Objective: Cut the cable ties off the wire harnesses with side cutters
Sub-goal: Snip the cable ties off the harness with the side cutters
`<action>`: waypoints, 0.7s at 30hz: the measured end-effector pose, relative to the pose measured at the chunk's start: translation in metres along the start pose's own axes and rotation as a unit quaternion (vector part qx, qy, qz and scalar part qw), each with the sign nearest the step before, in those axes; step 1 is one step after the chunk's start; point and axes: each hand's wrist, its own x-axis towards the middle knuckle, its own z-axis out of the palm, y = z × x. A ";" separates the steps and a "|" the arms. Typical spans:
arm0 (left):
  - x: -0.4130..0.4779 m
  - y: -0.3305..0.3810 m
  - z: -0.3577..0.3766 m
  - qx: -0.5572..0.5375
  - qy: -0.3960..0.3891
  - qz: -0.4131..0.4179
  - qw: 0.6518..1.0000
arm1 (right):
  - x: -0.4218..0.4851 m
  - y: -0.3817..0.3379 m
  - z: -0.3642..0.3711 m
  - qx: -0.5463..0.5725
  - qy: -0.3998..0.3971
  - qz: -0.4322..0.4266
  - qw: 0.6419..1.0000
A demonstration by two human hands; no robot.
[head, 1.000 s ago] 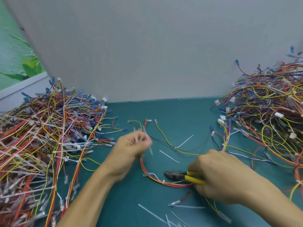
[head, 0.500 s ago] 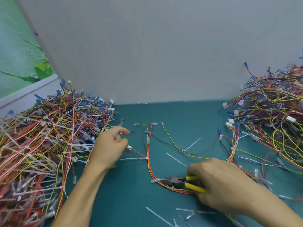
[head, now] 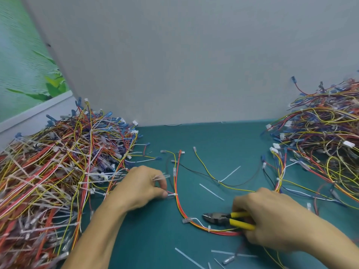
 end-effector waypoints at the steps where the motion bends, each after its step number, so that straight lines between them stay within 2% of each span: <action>1: 0.000 0.001 0.000 0.017 -0.023 0.001 1.000 | 0.000 0.000 0.000 0.002 -0.002 0.000 1.000; 3: -0.001 0.003 0.001 0.031 -0.050 0.002 0.998 | -0.001 0.000 0.000 0.005 -0.004 0.000 1.000; 7: -0.001 0.005 0.003 0.015 -0.042 -0.004 0.999 | -0.001 -0.001 -0.001 0.020 -0.006 0.001 1.000; 12: -0.004 0.010 0.001 0.003 -0.109 -0.006 0.994 | -0.002 0.001 -0.005 0.080 -0.017 0.007 0.997; 14: -0.004 0.011 0.000 -0.045 -0.115 -0.002 0.992 | 0.001 -0.002 -0.008 0.125 0.018 0.020 0.992; 17: -0.005 0.016 -0.001 -0.083 -0.119 0.010 0.989 | 0.015 -0.018 -0.012 0.215 0.112 0.027 0.970; 21: -0.005 0.022 0.002 -0.104 -0.099 0.022 0.989 | 0.046 -0.053 -0.010 0.306 0.147 -0.001 0.940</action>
